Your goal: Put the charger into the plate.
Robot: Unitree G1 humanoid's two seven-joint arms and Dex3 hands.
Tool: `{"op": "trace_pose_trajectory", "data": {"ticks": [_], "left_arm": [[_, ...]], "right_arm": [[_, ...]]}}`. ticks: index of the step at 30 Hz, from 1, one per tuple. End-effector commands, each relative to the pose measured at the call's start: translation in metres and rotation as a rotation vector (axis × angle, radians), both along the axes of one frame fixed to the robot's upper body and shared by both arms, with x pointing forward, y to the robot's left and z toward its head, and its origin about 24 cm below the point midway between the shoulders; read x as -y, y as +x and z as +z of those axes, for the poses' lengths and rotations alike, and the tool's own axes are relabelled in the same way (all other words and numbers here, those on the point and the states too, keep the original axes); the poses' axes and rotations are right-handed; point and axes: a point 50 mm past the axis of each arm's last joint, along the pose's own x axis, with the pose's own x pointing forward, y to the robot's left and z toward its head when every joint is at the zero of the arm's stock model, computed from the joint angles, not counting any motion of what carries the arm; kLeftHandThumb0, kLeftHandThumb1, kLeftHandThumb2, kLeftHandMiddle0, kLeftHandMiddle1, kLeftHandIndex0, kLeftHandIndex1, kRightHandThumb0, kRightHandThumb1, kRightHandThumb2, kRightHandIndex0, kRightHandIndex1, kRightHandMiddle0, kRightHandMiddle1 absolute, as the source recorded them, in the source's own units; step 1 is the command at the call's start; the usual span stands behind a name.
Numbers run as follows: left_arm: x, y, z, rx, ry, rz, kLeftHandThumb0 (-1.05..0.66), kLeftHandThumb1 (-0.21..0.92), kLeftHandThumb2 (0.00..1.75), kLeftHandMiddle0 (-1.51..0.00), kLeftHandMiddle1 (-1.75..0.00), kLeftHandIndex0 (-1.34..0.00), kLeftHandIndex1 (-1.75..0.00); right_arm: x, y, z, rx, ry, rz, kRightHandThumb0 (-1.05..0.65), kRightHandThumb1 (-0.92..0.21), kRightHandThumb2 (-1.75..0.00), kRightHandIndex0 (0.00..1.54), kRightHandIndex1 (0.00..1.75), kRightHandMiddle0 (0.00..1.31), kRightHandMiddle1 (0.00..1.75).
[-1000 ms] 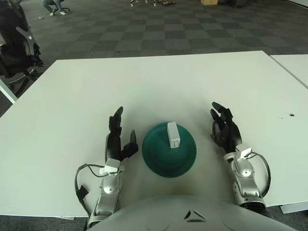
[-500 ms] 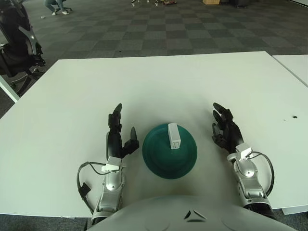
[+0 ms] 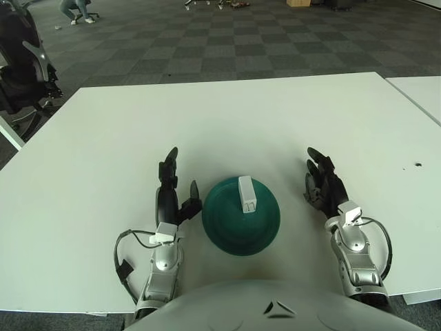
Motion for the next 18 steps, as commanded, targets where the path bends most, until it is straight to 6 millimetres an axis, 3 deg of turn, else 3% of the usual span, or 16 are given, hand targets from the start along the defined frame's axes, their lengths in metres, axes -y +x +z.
{"op": "trace_pose_trajectory", "data": {"ticks": [1, 18], "left_arm": [[0.009, -0.021, -0.035, -0.172, -0.021, -0.009, -0.79, 0.92, 0.99, -0.2, -0.01, 0.0, -0.56], [0.007, -0.017, -0.033, -0.182, -0.036, -0.033, -0.82, 0.92, 1.0, -0.18, 0.0, 0.0, -0.48]], "right_arm": [[0.0, -0.012, -0.031, -0.18, 0.02, -0.017, -0.71, -0.92, -0.77, 0.08, 0.0, 0.0, 0.34], [-0.004, -0.002, -0.031, -0.089, 0.031, -0.015, -0.73, -0.92, -0.69, 0.16, 0.03, 0.0, 0.46]]}}
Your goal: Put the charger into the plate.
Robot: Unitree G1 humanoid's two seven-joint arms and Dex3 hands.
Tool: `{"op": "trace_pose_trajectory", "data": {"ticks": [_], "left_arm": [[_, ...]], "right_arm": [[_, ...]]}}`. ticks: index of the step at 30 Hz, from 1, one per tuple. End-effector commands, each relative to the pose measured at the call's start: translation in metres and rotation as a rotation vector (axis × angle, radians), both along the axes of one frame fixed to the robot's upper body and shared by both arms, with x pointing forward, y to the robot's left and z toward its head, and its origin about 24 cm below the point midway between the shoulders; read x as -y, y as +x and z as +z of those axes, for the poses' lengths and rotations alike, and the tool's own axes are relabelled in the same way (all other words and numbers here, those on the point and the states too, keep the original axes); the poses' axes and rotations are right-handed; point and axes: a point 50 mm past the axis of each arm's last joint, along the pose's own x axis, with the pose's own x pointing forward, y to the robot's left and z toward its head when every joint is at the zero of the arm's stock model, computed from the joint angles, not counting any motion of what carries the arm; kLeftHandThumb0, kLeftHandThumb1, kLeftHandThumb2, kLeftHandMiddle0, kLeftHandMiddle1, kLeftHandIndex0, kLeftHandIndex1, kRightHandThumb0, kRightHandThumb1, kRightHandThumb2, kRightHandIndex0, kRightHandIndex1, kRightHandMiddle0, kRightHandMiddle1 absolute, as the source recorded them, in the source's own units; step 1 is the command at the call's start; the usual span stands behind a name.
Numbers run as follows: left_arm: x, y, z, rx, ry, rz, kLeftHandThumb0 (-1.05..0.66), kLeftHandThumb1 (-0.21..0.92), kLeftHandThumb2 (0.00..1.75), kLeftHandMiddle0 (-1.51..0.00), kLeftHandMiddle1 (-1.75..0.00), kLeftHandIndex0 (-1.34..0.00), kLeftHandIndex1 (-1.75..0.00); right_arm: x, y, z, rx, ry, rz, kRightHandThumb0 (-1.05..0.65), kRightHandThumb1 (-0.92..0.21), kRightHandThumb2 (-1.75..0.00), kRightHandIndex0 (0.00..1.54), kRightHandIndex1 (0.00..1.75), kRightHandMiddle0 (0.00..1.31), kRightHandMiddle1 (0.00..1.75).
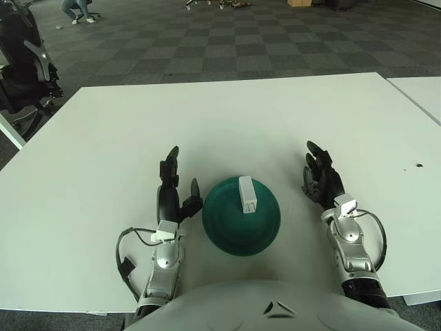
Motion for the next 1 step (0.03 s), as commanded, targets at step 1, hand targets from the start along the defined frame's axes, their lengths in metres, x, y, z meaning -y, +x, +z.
{"op": "trace_pose_trajectory", "data": {"ticks": [1], "left_arm": [[0.0062, -0.0189, -0.0312, -0.172, -0.015, -0.023, -0.82, 0.92, 1.0, -0.18, 0.0, 0.0, -0.49]], "right_arm": [[-0.0032, -0.0168, -0.0256, -0.139, 0.018, -0.01, -0.73, -0.92, -0.69, 0.16, 0.03, 0.0, 0.47]]}}
